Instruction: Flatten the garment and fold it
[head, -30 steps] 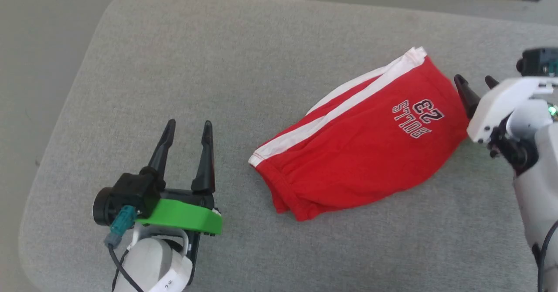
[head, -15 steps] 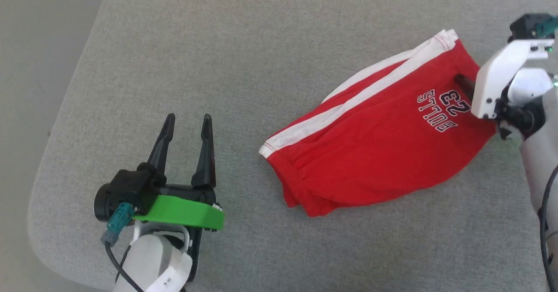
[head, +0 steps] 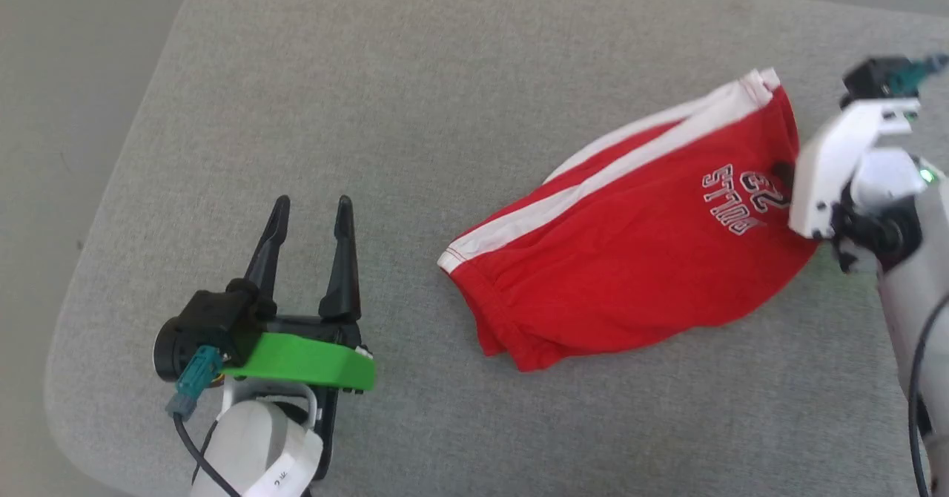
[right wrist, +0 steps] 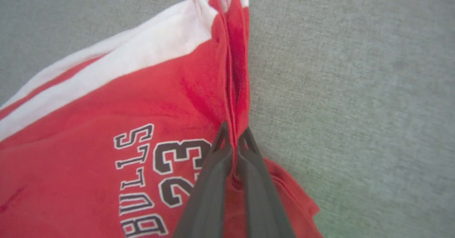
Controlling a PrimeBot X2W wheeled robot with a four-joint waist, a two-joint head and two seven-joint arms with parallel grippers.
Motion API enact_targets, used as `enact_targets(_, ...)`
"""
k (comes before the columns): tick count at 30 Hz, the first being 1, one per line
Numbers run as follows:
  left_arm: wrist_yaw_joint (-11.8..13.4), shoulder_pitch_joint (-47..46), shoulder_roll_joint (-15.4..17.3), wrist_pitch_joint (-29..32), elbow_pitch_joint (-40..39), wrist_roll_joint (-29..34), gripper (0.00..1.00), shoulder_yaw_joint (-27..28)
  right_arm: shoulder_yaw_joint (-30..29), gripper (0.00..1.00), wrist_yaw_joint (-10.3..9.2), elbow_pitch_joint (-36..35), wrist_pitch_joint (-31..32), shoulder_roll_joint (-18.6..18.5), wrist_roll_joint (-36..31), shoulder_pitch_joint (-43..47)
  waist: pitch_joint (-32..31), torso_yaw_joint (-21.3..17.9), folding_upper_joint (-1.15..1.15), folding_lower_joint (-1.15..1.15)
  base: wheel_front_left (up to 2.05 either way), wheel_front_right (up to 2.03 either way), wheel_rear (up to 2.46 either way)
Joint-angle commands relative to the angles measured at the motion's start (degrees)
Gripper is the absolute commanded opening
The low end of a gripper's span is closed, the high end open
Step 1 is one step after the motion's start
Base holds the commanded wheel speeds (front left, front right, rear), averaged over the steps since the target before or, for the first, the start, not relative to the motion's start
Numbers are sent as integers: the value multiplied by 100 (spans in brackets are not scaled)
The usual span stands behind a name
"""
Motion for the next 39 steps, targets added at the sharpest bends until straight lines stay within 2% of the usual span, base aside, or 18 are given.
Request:
enact_targets(1, 23, 54, -20, -28, 17, 20, 100, 27, -85, 0, -9, -54, -121, -104, 18, 242, -150, -107, 0, 0, 0, 0, 0)
enact_targets(7, -20, 255, -20, -28, 84, 87, 100, 116, -769, 0, -9, -498, -613, -293, -280, 892, -480, -367, 0, 0, 0, 0, 0)
enact_targets(12, -70, 416, -20, -28, 138, 149, 100, 153, -1511, 0, -9, -975, -873, -381, -1016, 1503, -724, -611, 0, 0, 0, 0, 0)
enact_targets(17, -94, 527, -20, -28, 174, 189, 100, 160, -2155, 0, -9, -1573, -868, -240, -1807, 1961, -848, -805, 0, 0, 0, 0, 0)
enact_targets(21, -120, 546, -20, -28, 217, 219, 100, 149, -2314, 0, -9, -2128, -775, -26, -2157, 2194, -890, -883, 0, 0, 0, 0, 0)
enact_targets(25, -147, 562, -20, -28, 283, 240, 100, 133, -2131, 0, -9, -2653, -695, 107, -2367, 2332, -951, -910, 0, 0, 0, 0, 0)
enact_targets(29, -177, 589, -20, -28, 357, 246, 100, 79, -1686, 0, -9, -3167, -553, 178, -2482, 2413, -1044, -862, 0, 0, 0, 0, 0)
enact_targets(35, -216, 667, -20, -28, 402, 265, 100, 32, -400, 0, -9, -3915, -45, 234, -2430, 2498, -1174, -754, 0, 0, 0, 0, 0)
enact_targets(39, -230, 692, -20, -28, 406, 270, 100, 23, 434, 0, -9, -3988, 173, 326, -2288, 2421, -1192, -688, 0, 0, 0, 0, 0)
